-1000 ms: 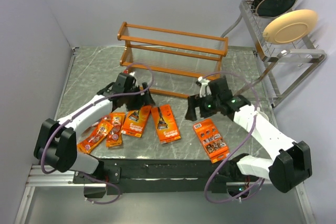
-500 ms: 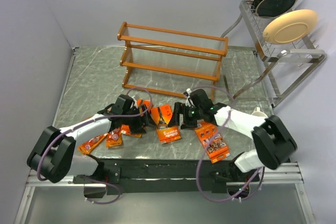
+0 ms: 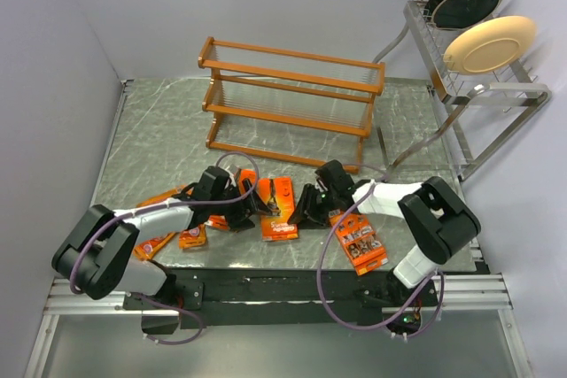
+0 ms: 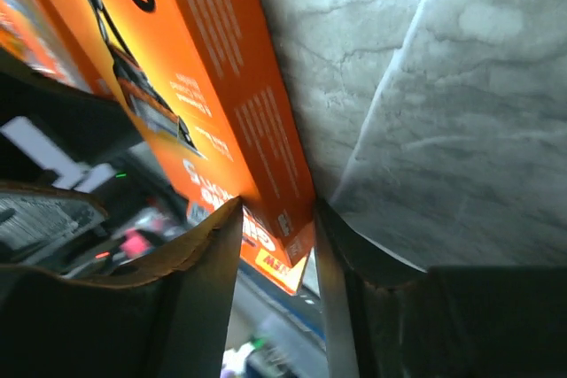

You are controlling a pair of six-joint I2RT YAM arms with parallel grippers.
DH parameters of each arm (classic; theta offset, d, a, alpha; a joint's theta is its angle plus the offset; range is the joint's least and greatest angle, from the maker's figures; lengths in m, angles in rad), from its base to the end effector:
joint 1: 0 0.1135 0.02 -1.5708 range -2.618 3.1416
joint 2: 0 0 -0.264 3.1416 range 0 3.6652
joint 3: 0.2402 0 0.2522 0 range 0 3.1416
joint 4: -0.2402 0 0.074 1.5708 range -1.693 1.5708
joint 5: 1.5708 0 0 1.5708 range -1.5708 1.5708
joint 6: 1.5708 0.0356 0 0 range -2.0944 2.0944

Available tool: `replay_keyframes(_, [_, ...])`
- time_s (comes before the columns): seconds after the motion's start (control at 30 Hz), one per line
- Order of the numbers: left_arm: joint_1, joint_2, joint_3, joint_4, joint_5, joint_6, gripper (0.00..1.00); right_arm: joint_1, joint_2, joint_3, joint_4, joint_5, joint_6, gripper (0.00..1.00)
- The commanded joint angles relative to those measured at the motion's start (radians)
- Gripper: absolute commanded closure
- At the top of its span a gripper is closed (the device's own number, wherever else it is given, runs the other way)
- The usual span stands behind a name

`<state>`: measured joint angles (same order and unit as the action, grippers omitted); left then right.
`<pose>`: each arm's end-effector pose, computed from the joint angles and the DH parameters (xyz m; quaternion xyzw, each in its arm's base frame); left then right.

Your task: Place and organize the shaving razors onto the shelf

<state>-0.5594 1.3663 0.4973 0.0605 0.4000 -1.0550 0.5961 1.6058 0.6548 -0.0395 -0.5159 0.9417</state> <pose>0.1995 -0.1413 0.1464 -0.1515 0.9001 -0.3909 0.1189 0.2201 0.1706 0.1250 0.0874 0.9252 0.3680 0.0288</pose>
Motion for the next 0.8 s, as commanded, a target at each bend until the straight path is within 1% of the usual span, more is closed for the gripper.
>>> replay_keyframes(0.0, [-0.004,0.008,-0.042,0.125,0.011,-0.036,0.14,-0.039,0.074,-0.082,0.119,-0.048,0.115,0.58])
replay_keyframes(0.07, [-0.004,0.022,-0.051,0.134,0.014,-0.045,0.13,-0.056,0.108,-0.11,0.185,-0.099,0.17,0.63])
replay_keyframes(0.2, [-0.004,0.034,-0.046,0.105,0.008,-0.04,0.12,-0.091,0.17,-0.119,0.286,-0.159,0.22,0.65])
replay_keyframes(0.27, [-0.004,0.051,-0.057,0.136,0.023,-0.049,0.12,-0.102,0.206,-0.107,0.337,-0.194,0.23,0.65])
replay_keyframes(0.33, [-0.002,0.068,-0.062,0.185,0.039,-0.053,0.13,-0.101,0.232,-0.089,0.34,-0.205,0.227,0.66])
replay_keyframes(0.43, [0.0,0.115,-0.052,0.237,0.062,-0.056,0.15,-0.101,0.25,-0.078,0.351,-0.222,0.232,0.7])
replay_keyframes(0.47, [0.0,0.144,-0.048,0.245,0.065,-0.056,0.16,-0.102,0.249,-0.086,0.349,-0.225,0.23,0.78])
replay_keyframes(0.5, [0.006,0.16,-0.048,0.268,0.074,-0.057,0.19,-0.104,0.238,-0.09,0.327,-0.205,0.235,1.0])
replay_keyframes(0.53, [0.009,0.175,-0.055,0.307,0.091,-0.062,0.21,-0.105,0.23,-0.086,0.273,-0.187,0.197,1.0])
replay_keyframes(0.57, [0.01,0.2,-0.059,0.344,0.105,-0.075,0.24,-0.108,0.221,-0.104,0.283,-0.185,0.2,1.0])
replay_keyframes(0.6, [0.013,0.211,-0.057,0.351,0.109,-0.08,0.33,-0.114,0.198,-0.113,0.282,-0.176,0.198,1.0])
replay_keyframes(0.67, [0.015,0.226,-0.052,0.377,0.129,-0.094,0.44,-0.12,0.172,-0.129,0.282,-0.171,0.192,1.0])
replay_keyframes(0.7, [0.013,0.228,-0.055,0.386,0.132,-0.097,0.52,-0.122,0.152,-0.129,0.277,-0.174,0.187,1.0])
replay_keyframes(0.77, [0.015,0.226,-0.06,0.387,0.132,-0.105,0.58,-0.122,0.135,-0.123,0.259,-0.17,0.166,1.0])
